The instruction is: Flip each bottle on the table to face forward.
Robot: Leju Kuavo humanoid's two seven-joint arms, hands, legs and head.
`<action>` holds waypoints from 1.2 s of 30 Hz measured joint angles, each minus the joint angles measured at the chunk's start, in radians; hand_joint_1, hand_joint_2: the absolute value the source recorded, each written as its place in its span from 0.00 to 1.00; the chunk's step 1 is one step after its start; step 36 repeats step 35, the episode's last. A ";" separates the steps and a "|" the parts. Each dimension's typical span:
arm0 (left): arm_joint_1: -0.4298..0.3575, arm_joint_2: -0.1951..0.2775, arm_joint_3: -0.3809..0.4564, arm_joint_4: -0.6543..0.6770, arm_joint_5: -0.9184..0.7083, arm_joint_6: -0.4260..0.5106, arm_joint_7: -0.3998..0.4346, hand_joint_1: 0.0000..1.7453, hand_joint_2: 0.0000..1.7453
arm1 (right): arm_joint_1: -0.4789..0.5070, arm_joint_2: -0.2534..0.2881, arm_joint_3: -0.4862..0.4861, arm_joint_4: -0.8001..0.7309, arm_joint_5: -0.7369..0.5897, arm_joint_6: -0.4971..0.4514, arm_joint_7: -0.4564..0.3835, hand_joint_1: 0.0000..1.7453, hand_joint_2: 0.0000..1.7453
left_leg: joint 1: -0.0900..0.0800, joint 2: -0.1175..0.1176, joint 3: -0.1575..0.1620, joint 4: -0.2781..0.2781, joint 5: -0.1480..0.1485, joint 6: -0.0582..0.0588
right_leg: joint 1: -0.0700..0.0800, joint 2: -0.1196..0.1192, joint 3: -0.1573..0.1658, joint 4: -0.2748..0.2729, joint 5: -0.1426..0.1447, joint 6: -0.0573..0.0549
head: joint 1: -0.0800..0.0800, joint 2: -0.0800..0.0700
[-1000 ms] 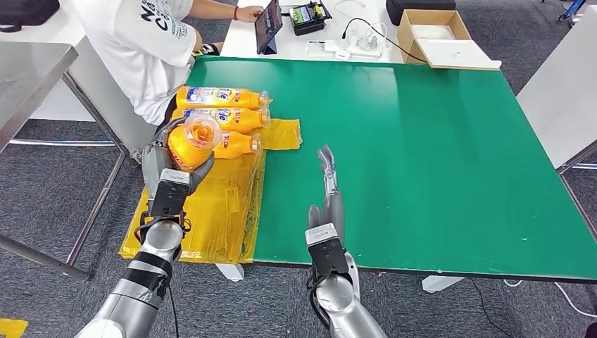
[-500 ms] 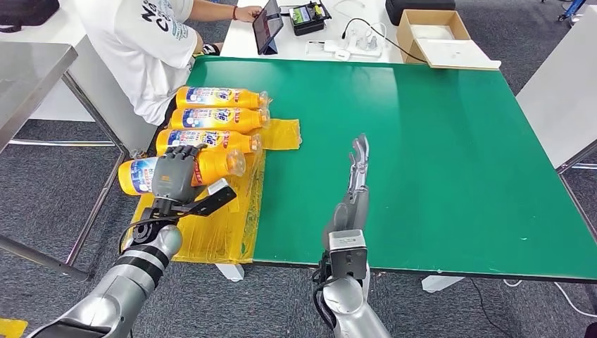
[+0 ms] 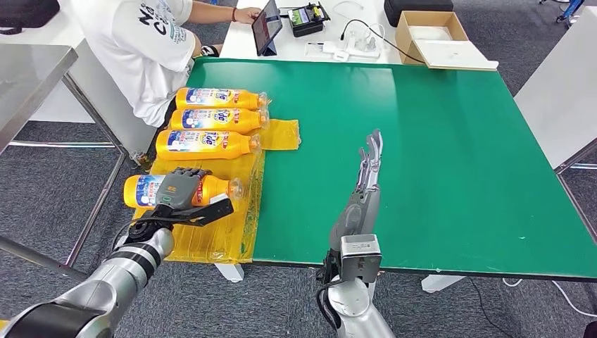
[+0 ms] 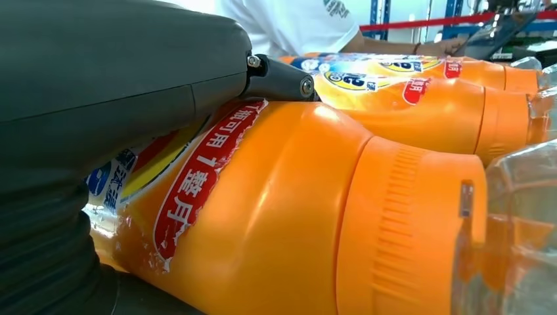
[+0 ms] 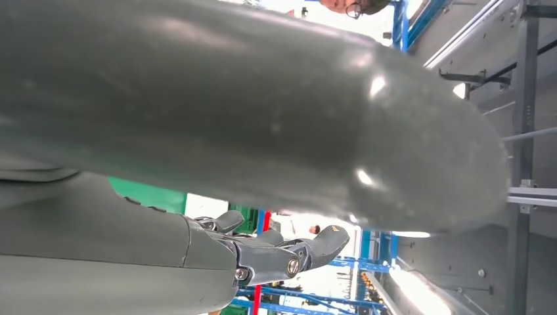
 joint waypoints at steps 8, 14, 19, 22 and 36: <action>-0.014 0.004 0.014 0.014 0.073 -0.068 -0.051 0.61 1.00 | 0.000 0.000 0.002 0.007 -0.001 0.018 0.006 0.00 0.00 | 0.000 -0.001 0.003 0.000 0.000 0.000 | 0.000 0.000 0.003 0.000 0.000 0.000 | 0.000 0.000; -0.022 0.005 0.030 0.022 0.101 -0.135 -0.069 0.00 0.00 | -0.001 0.000 0.005 0.017 0.002 0.035 0.016 0.00 0.00 | 0.000 -0.001 0.004 0.000 0.000 0.000 | 0.000 0.000 0.005 0.000 0.000 0.000 | 0.000 0.000; -0.028 0.005 0.045 0.028 0.130 -0.222 -0.099 0.00 0.00 | -0.005 0.000 0.008 0.041 0.004 0.058 0.022 0.00 0.00 | 0.000 -0.003 0.005 0.000 0.000 0.000 | 0.000 -0.002 0.007 0.000 -0.001 0.000 | 0.000 0.000; -0.034 0.006 0.050 0.032 0.151 -0.269 -0.119 0.00 0.00 | -0.012 0.000 0.008 0.063 0.004 0.072 0.022 0.00 0.00 | 0.000 -0.003 0.008 0.000 0.000 0.000 | 0.000 -0.002 0.010 0.000 -0.001 -0.001 | 0.000 0.000; -0.020 0.009 0.103 0.039 0.290 -0.326 -0.225 0.00 0.00 | -0.032 0.000 0.008 0.138 0.004 0.106 0.022 0.00 0.00 | 0.000 -0.003 0.012 -0.001 0.001 0.000 | 0.000 -0.002 0.014 0.000 -0.001 -0.001 | 0.000 0.000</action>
